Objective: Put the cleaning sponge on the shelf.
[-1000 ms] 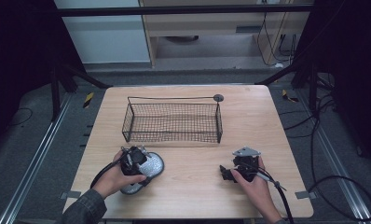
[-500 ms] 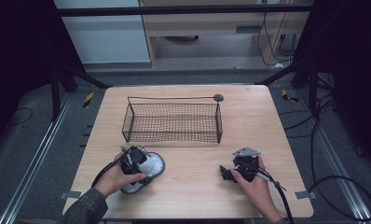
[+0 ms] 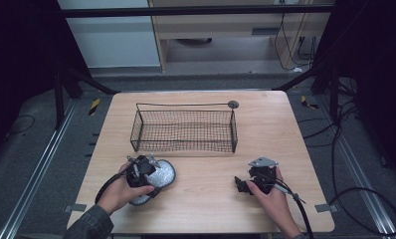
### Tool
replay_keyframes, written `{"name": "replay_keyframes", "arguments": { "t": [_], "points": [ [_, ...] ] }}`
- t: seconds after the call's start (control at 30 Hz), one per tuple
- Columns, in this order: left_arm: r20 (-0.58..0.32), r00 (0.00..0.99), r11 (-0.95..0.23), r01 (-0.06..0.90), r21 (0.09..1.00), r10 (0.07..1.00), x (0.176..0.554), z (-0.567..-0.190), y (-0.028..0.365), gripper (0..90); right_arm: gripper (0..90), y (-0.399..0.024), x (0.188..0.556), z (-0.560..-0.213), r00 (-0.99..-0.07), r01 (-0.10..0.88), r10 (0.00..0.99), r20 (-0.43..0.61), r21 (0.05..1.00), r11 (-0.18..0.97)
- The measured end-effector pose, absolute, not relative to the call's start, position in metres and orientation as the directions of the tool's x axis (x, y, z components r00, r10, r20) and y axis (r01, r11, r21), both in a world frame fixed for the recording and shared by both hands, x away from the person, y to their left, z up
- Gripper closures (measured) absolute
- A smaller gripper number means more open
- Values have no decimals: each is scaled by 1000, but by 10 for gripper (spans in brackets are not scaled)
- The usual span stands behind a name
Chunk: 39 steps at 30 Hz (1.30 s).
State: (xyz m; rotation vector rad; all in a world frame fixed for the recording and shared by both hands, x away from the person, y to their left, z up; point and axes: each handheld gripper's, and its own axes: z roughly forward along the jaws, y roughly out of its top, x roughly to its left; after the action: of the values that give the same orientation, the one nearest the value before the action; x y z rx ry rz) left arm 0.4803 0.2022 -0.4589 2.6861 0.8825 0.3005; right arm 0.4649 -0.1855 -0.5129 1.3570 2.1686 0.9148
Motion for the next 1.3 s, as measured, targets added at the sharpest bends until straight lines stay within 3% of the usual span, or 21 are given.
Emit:
{"name": "replay_keyframes", "arguments": {
  "t": [1.0, 1.3],
  "points": [
    [322, 790, -837, 404, 369, 522, 496, -389, 185, 113, 4, -186, 465, -513, -435, 622, 900, -4, 722, 303],
    [382, 797, -874, 354, 332, 467, 503, -376, 182, 115, 4, -185, 465, -513, -435, 622, 900, -3, 722, 303]
  ]
}}
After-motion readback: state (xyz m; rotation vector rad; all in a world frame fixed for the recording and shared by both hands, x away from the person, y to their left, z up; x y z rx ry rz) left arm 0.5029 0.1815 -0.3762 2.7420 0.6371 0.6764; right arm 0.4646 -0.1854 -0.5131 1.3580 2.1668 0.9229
